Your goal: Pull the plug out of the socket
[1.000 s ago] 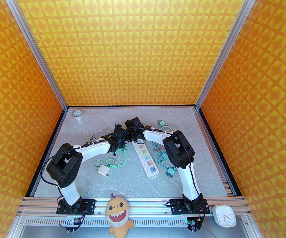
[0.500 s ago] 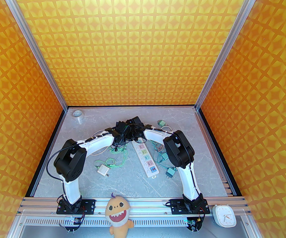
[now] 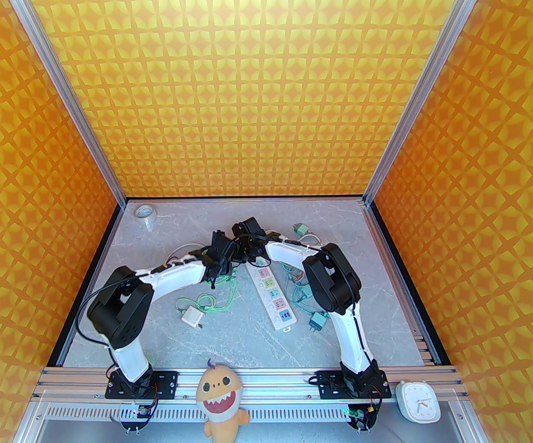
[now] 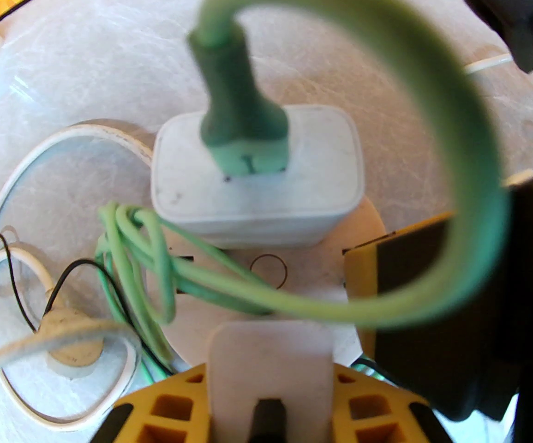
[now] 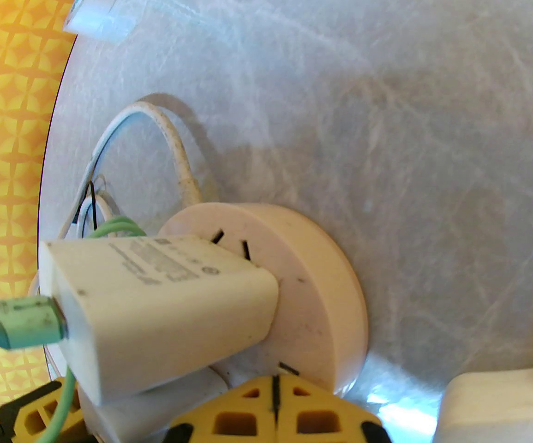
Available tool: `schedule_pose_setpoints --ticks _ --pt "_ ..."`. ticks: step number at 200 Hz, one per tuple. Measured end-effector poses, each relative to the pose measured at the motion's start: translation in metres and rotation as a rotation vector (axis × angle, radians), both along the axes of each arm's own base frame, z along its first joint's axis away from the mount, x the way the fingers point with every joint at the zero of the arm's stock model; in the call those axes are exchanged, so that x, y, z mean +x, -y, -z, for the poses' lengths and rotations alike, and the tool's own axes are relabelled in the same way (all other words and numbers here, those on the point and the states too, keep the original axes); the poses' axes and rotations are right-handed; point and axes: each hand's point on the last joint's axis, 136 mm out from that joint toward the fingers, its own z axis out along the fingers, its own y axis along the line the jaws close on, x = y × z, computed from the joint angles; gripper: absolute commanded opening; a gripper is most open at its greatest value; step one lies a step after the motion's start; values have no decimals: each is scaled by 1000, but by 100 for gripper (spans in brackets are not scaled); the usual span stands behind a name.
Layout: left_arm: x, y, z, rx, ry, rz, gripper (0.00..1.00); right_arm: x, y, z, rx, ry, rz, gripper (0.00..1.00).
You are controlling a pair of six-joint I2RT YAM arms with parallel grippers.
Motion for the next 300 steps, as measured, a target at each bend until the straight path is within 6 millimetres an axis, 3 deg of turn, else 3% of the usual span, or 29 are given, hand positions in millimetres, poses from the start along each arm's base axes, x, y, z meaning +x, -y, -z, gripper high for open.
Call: schedule_pose_setpoints --ticks 47,140,244,300 --pt "0 0 -2 11 13 -5 2 -1 0 0 1 -4 -6 0" --pt "13 -1 -5 14 -179 -10 2 4 1 -1 -1 4 4 0" --pt "-1 -4 -2 -6 -20 -4 0 -2 -3 0 -15 3 -8 0" --pt "3 -3 -6 32 -87 -17 0 -1 -1 -1 -4 -7 -12 0"
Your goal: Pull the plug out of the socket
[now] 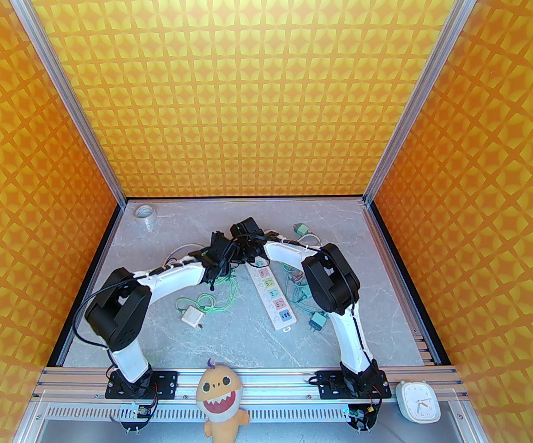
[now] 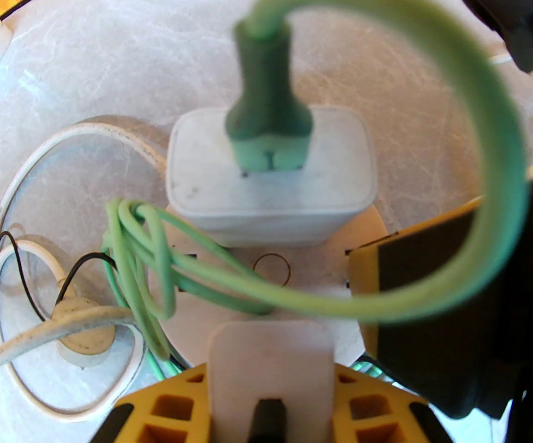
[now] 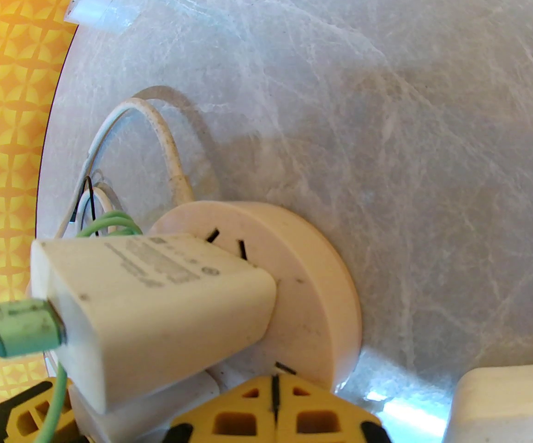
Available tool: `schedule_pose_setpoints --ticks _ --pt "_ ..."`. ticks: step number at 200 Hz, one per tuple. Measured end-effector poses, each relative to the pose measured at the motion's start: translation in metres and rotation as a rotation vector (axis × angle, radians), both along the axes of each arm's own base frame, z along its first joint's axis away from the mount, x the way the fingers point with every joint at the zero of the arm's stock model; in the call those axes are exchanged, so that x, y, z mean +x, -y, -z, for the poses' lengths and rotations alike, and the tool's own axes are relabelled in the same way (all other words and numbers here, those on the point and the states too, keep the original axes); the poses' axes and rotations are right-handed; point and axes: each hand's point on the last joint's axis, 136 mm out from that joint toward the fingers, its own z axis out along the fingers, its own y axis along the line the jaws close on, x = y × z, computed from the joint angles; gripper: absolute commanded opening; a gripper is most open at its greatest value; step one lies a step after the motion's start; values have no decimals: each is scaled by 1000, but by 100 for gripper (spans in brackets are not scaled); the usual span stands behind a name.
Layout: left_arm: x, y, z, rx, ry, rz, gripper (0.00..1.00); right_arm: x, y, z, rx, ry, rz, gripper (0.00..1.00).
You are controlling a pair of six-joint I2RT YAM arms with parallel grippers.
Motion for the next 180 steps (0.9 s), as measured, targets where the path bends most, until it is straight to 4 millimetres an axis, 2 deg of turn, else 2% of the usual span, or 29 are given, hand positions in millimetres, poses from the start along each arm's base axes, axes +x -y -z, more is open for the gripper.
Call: schedule_pose_setpoints --ticks 39,72,148,180 --pt "9 2 -2 17 -98 -7 0 4 4 0 0 1 11 0" --pt "10 1 -1 6 -113 -8 0 6 4 0 -6 14 16 0" --pt "-9 -5 0 17 57 15 0 -4 -4 1 -13 3 -11 0" --pt "-10 -4 -1 40 81 23 0 -5 -4 1 -9 1 -25 0"
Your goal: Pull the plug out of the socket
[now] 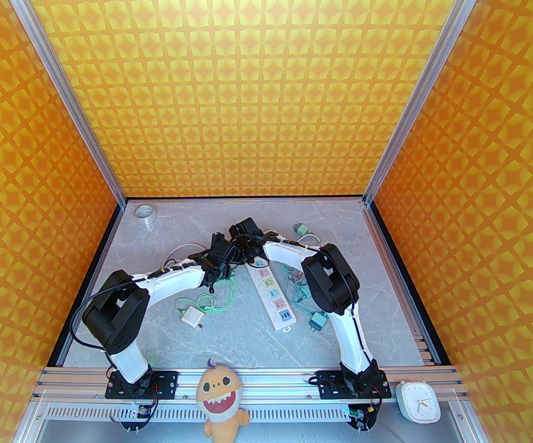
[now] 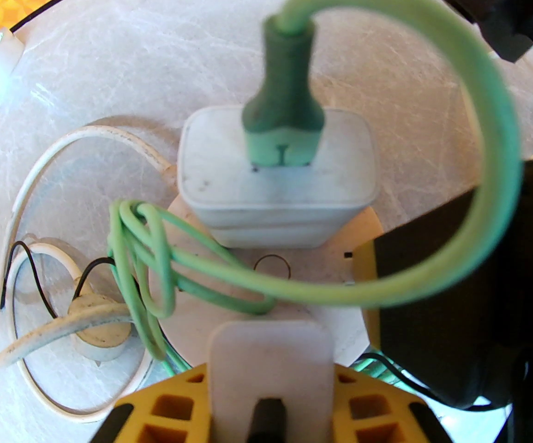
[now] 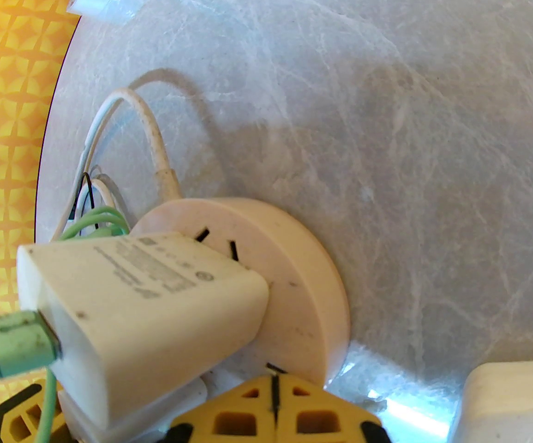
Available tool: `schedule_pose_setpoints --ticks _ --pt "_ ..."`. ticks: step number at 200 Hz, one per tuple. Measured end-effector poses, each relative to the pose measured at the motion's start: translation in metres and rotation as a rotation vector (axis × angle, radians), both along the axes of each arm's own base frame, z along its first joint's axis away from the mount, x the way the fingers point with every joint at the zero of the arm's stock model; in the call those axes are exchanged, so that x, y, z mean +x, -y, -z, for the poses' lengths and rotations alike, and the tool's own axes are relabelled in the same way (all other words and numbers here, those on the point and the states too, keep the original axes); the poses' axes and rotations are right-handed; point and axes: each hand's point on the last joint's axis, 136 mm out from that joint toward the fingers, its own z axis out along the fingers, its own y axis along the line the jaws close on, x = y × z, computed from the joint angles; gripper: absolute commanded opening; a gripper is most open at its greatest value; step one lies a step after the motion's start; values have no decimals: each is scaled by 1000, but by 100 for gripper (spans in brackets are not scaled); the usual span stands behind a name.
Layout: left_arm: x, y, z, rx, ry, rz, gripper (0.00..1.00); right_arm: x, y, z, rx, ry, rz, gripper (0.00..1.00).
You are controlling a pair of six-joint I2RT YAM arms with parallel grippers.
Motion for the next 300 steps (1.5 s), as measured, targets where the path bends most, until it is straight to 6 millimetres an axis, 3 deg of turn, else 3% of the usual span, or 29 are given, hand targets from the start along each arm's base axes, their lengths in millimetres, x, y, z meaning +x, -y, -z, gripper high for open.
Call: schedule_pose_setpoints --ticks 118,231,282,300 --pt "15 0 -4 -8 -206 -46 0 11 5 0 -26 34 33 0" --pt "1 3 -1 58 7 -29 0 7 6 2 -26 18 12 0" --pt "5 6 -4 128 -59 -23 0 11 13 4 -46 21 30 0" --pt "9 11 -7 127 -91 -13 0 12 22 21 -103 10 56 0"
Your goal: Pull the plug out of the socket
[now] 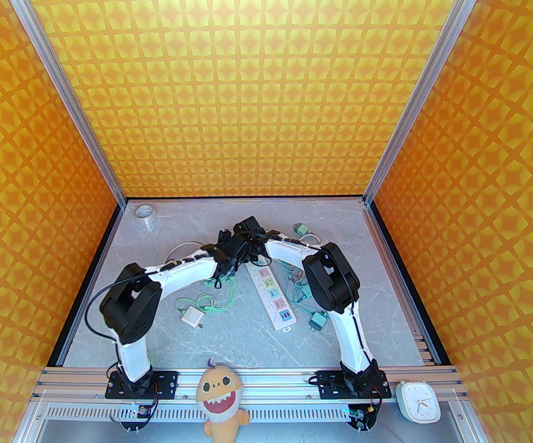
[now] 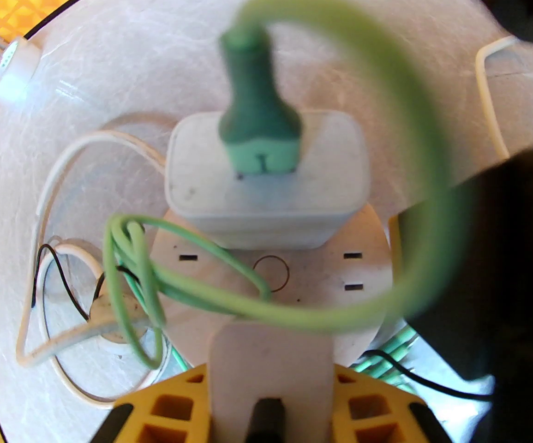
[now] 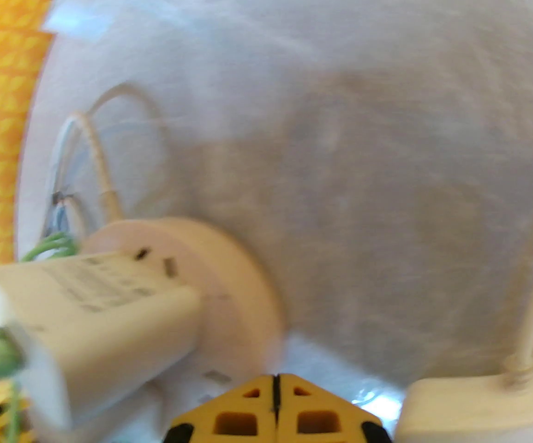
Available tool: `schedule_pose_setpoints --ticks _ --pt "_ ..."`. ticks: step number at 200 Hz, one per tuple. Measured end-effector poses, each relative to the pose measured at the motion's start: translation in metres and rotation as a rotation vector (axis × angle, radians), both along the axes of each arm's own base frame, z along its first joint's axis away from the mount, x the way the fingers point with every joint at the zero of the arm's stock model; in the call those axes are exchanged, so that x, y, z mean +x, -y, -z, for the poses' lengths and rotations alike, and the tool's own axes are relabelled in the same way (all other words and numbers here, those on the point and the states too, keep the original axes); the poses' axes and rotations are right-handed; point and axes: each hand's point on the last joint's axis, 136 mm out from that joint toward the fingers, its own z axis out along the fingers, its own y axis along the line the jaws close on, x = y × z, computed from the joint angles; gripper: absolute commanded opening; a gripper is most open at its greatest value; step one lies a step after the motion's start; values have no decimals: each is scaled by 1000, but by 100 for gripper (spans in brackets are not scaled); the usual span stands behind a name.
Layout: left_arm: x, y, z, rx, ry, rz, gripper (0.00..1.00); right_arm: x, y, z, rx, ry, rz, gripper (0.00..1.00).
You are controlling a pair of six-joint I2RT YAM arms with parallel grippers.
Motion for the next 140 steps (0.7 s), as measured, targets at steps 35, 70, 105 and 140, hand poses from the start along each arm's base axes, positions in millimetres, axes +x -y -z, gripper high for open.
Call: schedule_pose_setpoints --ticks 35,70,105,140 --pt "8 6 -8 -66 -48 0 0 1 4 7 -22 -2 15 0" --pt "8 9 -10 -94 -40 5 0 1 4 7 -23 -2 18 0" --pt "-3 9 -6 -137 -35 23 0 1 4 7 -26 0 19 0" --pt "-10 9 -17 -175 -11 37 0 1 4 7 -26 0 19 0"
